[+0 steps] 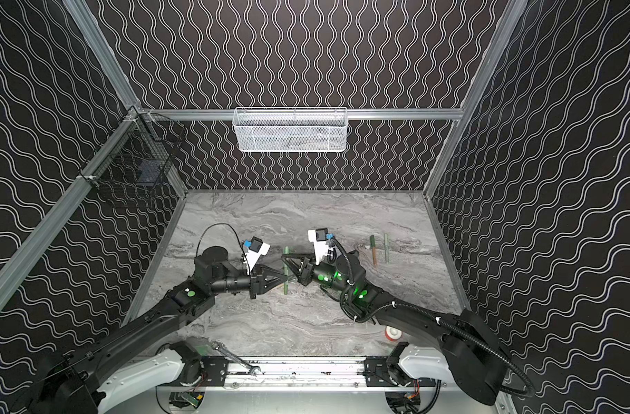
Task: Insert the pens into the pen caps
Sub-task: 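Press the green cap fully onto the pen while the left gripper holds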
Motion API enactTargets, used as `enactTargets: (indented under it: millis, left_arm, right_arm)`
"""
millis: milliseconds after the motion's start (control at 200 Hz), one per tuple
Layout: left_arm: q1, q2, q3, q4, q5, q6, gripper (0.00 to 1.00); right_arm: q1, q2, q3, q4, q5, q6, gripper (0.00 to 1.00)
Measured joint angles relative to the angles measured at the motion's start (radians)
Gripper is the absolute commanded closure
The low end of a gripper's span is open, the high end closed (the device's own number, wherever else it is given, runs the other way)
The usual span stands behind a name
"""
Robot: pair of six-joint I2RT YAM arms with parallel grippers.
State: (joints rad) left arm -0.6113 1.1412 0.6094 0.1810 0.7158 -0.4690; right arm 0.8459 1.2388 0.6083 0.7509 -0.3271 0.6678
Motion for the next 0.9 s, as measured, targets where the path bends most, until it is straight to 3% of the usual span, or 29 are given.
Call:
enactTargets:
  millis: [200, 510, 616, 761, 901]
  left_arm:
    - [0.002, -0.041, -0.002, 0.007, 0.028, -0.006, 1.0]
    - [0.002, -0.054, -0.002, 0.008, 0.04, -0.002, 0.99]
    - [0.003, -0.049, -0.002, 0.011, 0.043, -0.002, 0.82]
    - [0.012, -0.042, 0.002, 0.089, 0.012, 0.02, 0.46]
    - [0.012, -0.027, 0.004, 0.177, -0.017, 0.02, 0.3]
  right_arm:
    - [0.0, 0.001, 0.026, 0.002, -0.081, -0.037, 1.0]
    - [0.0, -0.026, 0.026, -0.014, -0.085, -0.039, 1.0]
    - [0.0, -0.037, 0.027, -0.035, -0.072, -0.032, 1.0]
    - [-0.002, -0.058, 0.032, -0.111, -0.083, 0.006, 1.0]
    - [-0.042, -0.097, 0.028, -0.196, -0.105, 0.022, 1.0]
